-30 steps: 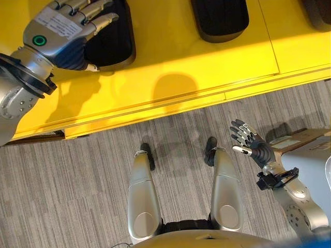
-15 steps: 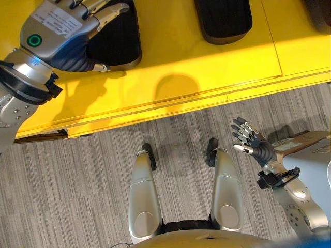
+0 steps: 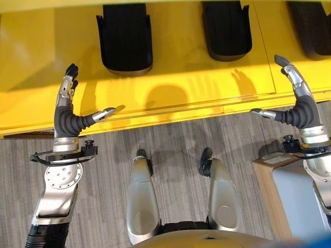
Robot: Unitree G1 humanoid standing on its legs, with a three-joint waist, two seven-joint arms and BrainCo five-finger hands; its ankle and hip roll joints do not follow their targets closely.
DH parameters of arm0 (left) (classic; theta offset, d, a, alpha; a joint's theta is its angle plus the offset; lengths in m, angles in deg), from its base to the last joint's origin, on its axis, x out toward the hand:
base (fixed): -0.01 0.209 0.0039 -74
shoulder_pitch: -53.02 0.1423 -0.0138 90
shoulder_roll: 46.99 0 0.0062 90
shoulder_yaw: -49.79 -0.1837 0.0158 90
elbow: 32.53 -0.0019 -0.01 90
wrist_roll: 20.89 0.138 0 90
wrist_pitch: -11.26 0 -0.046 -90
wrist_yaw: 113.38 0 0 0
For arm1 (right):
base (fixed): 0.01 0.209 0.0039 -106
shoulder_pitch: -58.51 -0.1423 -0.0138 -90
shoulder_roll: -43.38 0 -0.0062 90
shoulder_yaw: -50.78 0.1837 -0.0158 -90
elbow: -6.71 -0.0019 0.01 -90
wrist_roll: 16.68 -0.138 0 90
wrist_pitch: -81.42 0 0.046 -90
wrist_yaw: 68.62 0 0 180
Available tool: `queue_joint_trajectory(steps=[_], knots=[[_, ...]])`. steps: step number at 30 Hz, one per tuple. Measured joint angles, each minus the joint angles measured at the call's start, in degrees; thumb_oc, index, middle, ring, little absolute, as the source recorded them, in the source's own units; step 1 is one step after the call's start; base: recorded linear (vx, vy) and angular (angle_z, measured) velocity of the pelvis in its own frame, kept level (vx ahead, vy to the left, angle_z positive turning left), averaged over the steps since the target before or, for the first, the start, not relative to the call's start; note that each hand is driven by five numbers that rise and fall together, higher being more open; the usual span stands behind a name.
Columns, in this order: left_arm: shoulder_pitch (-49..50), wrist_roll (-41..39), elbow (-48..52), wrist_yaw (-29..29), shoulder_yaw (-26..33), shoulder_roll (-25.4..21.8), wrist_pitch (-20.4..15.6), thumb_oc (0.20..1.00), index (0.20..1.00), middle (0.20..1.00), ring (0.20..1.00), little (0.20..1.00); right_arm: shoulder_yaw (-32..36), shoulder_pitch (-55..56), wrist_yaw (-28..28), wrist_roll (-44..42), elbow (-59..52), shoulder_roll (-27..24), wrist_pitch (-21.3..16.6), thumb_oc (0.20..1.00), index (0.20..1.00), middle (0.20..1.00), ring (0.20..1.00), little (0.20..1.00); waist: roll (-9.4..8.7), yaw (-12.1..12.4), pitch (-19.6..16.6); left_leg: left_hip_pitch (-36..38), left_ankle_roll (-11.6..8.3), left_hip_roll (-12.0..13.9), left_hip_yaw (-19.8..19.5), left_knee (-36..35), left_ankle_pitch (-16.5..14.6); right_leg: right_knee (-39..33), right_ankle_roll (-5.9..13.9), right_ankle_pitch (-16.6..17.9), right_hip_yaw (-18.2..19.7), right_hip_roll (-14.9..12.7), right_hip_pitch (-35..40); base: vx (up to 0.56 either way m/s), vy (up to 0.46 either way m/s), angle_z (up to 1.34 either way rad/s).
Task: Move parts from the plastic box to the shelf.
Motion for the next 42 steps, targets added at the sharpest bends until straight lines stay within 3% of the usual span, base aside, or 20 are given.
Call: queue_joint_trajectory(steps=[6,7,14,21,28,42], knots=[[-0.99,-0.02,-0.74,-0.1,-0.99,-0.28,-0.1,1.0,1.0,1.0,1.0,1.0,-1.7,-8.53,4.64,11.92,3.87,-2.89,0.51,1.0,1.0,1.0,1.0,1.0,-0.67,0.83,-0.97,1.06,-0.18,-0.09,-0.35,-0.6,0.13,-0.91,0.12,0.3,-0.94,-0.06,1.6,0.02,-0.017,0.05],[-2.03,-0.52,-2.11,-0.12,-1.87,-0.27,-0.16,1.0,1.0,1.0,1.0,1.0,-4.69,-11.5,5.18,15.9,6.15,-4.83,1.17,1.0,1.0,1.0,1.0,1.0,-0.7,1.52,-1.1,1.29,-0.18,-0.19,-0.45,-0.61,0.13,-1.01,0.11,0.29,-1.11,-0.15,1.97,0.01,0.003,0.05],[-4.11,-1.01,-4.26,-0.49,-2.58,-0.34,-0.14,1.0,1.0,1.0,1.0,1.0,-13.38,-18.6,5.08,20.84,17.16,-5.9,3.35,1.0,1.0,1.0,1.0,1.0,-0.72,2.95,-1.14,0.62,0.01,-0.83,-0.74,-0.54,0.29,-1.38,0.3,0.52,-1.41,-0.67,1.94,0.0,0.002,0.03],[-5.09,-1.0,-5.52,-0.67,-4.25,-0.18,-0.16,1.0,1.0,1.0,1.0,1.0,-16.27,-22.36,4.52,20.75,24.11,-5.95,4.84,1.0,1.0,1.0,1.0,1.0,-0.29,4.19,-0.89,0.34,0.08,-1.15,-0.93,-0.57,0.38,-1.44,0.3,0.52,-1.56,-0.9,1.89,0.0,-0.002,0.02],[-4.94,-1.12,-6.68,-2.9,-4.53,-0.09,-0.15,1.0,1.0,1.0,1.0,1.0,-16.3,-24.47,2.77,14.58,30.86,-6.25,5.8,1.0,1.0,1.0,1.0,1.0,1.37,4.6,0.13,-0.08,0.14,-1.4,-1.44,-0.34,0.4,-0.93,0.01,0.32,-1.84,-1.07,1.74,0.01,-0.001,0.02],[-5.01,-1.61,-6.82,-4.22,-4.55,-0.09,-0.15,1.0,1.0,1.0,1.0,1.0,-20.38,-29.54,0.82,13.58,32.49,-9.25,6.21,1.0,1.0,1.0,1.0,1.0,1.73,4.66,0.5,-0.36,0.11,-1.39,-1.47,-0.32,0.48,-0.63,-0.19,0.1,-1.83,-1.09,1.23,0.0,0.0,0.0]])
